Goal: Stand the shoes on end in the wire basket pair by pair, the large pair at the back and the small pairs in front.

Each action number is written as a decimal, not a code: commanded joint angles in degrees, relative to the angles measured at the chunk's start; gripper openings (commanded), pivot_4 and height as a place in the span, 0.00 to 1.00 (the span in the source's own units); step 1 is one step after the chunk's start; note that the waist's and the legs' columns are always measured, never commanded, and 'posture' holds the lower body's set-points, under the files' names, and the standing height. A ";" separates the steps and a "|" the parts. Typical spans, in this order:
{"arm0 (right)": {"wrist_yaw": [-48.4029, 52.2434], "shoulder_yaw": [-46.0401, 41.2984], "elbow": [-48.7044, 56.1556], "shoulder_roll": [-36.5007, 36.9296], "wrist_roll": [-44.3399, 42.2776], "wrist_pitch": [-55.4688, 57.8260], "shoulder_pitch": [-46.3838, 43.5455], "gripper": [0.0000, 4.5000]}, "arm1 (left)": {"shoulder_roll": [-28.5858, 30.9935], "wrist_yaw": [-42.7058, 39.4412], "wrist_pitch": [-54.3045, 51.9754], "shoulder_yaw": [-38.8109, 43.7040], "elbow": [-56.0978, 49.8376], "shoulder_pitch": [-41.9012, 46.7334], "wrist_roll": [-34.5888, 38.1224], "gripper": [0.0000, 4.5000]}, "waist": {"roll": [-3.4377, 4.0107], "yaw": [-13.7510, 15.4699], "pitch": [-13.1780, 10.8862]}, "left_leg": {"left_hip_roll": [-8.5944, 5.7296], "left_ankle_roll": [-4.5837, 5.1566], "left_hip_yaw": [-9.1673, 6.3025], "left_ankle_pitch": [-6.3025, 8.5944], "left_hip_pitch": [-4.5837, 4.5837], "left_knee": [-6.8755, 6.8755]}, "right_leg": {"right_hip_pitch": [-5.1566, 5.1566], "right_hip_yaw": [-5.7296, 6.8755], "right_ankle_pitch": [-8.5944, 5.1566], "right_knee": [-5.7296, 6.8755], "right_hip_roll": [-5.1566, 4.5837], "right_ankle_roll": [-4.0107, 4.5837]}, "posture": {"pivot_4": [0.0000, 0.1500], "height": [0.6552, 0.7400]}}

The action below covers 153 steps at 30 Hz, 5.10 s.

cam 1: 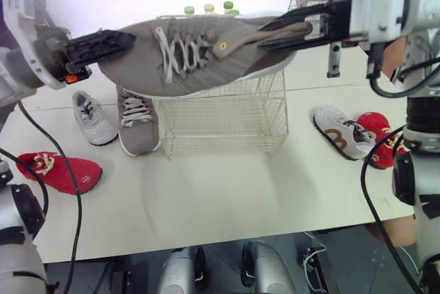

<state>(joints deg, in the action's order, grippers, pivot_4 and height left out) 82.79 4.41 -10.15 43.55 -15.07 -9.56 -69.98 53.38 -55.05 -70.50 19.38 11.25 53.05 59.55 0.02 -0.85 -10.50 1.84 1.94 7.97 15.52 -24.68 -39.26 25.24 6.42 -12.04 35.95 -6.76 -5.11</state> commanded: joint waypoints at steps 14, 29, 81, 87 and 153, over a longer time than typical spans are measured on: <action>1.07 -1.08 1.05 -0.36 -1.18 -2.50 -3.52 0.05 | 0.85 -8.24 3.53 -6.08 -2.64 -1.36 -5.24 0.49 | 0.00 -0.12 0.00 | 0.00 -0.02 0.01 -0.01 0.02 -0.01 | 0.01 -0.01 -0.01 0.05 0.00 0.00 | 1.00 1.00; 0.27 -1.89 -4.21 4.26 -0.68 6.61 -6.06 0.80 | -3.61 -3.23 -0.17 -0.38 -1.81 -0.77 -1.79 0.17 | 0.00 0.03 0.00 | 0.02 -0.02 0.01 -0.02 0.03 -0.02 | 0.02 -0.03 -0.01 0.09 0.00 0.00 | 1.00 1.00; -47.02 -21.36 12.20 -19.44 -45.11 67.39 7.95 0.99 | -26.72 40.23 9.48 3.76 -17.43 -14.95 33.02 0.17 | -0.10 0.09 0.07 | 0.00 -0.05 -0.11 -0.05 0.24 -0.01 | -0.20 -0.05 0.01 0.11 -0.01 0.02 | 1.00 1.00; -46.87 -20.30 10.60 -20.07 -44.48 65.80 7.03 0.99 | -26.61 40.49 9.85 2.68 -17.94 -15.32 33.60 0.17 | -0.10 0.13 0.07 | 0.00 -0.05 -0.11 -0.05 0.24 0.00 | -0.21 -0.05 0.01 0.10 -0.01 0.02 | 1.00 1.00; 3.14 4.50 -65.85 -11.07 19.61 2.30 -36.26 0.43 | -12.53 30.78 21.36 6.95 -32.95 -29.55 25.58 0.98 | -0.01 -0.21 -0.06 | 0.03 -0.08 0.00 0.00 0.14 0.15 | -0.04 -0.08 0.01 -0.21 -0.05 0.06 | 1.00 1.00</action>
<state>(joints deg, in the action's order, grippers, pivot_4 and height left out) 84.64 9.97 -75.18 32.32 3.86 -8.43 -106.30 40.85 -24.68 -50.58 25.65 -19.57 23.42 84.41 0.02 -1.06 -10.57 1.87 1.86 7.96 15.52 -24.54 -39.11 25.19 6.34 -12.04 35.73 -6.80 -5.05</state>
